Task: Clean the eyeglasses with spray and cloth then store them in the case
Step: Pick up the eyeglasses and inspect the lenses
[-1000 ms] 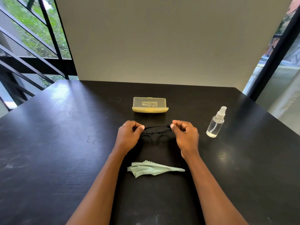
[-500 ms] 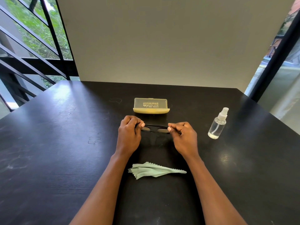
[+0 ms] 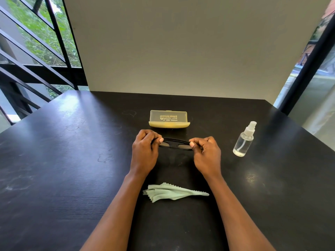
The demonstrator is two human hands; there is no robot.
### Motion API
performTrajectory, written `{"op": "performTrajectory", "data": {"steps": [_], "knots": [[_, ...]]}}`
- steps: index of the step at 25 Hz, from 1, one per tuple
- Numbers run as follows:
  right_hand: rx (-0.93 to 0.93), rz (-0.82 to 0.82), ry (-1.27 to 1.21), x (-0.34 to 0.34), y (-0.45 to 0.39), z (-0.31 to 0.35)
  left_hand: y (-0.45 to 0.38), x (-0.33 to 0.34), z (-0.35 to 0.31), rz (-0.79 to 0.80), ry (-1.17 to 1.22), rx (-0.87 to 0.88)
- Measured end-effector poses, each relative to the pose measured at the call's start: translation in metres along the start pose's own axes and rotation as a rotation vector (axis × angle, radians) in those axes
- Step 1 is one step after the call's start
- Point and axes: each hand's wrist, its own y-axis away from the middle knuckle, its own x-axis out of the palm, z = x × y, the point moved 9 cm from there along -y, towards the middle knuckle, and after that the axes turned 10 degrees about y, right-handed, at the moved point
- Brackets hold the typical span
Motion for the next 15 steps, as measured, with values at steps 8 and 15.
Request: {"op": "performTrajectory", "data": {"steps": [8, 15], "knots": [[0.173, -0.025, -0.100, 0.001, -0.002, -0.016, 0.000, 0.002, 0.007, -0.012, 0.054, -0.091], [0.537, -0.035, -0.581, 0.013, 0.004, -0.045, 0.001, 0.008, 0.015, 0.046, 0.054, -0.173]]}}
